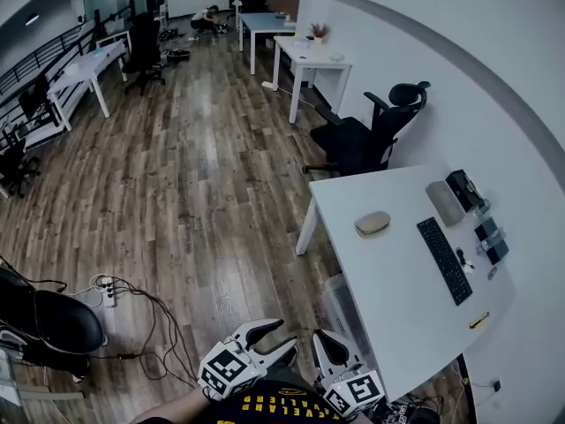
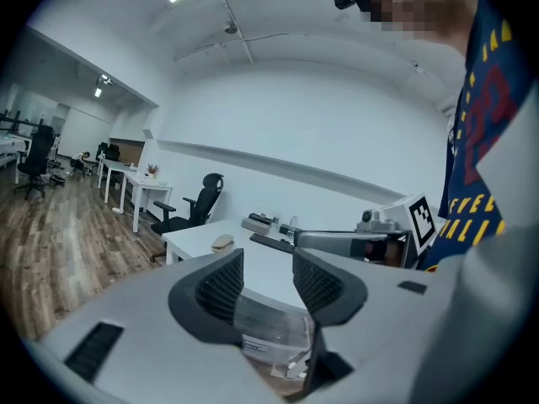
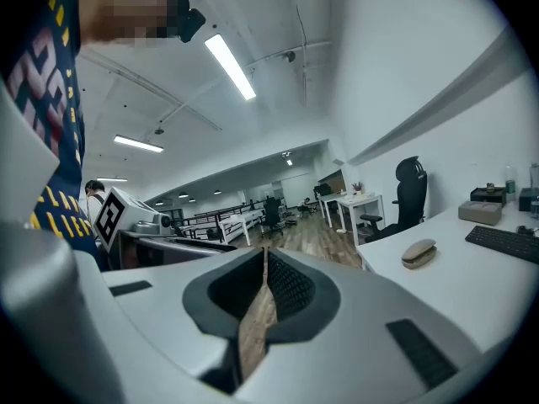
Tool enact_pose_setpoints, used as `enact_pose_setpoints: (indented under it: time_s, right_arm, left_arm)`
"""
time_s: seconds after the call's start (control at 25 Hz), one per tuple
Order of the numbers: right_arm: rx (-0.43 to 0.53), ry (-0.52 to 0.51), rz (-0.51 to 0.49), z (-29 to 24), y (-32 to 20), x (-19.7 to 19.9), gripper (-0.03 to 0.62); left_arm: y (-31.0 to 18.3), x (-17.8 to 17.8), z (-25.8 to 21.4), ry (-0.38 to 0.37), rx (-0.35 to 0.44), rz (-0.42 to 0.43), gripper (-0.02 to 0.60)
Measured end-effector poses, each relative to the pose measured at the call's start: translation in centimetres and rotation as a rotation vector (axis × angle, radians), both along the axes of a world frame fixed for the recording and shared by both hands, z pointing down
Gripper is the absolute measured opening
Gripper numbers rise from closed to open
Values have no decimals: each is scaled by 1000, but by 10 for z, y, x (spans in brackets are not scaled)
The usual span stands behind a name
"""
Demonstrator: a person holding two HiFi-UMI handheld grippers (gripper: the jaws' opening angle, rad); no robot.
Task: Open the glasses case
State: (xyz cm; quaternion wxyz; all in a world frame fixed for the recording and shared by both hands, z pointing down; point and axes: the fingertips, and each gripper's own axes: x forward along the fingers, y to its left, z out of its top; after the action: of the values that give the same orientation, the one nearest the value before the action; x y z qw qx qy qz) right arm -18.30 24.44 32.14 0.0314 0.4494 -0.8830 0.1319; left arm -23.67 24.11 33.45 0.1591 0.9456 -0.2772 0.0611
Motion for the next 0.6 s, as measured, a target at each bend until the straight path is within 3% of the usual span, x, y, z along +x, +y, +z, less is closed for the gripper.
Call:
enact_pose_setpoints:
  time_s: [0.28,0.6]
  right_arm:
    - [0,-51,-23,-3,-55,34,25]
    - [-13,-119,39,-2,-92,85,25]
  left_arm:
    - [-54,36,-6,-42,1,-18,193]
    - [-88,79,-8,-71,-8,6,193]
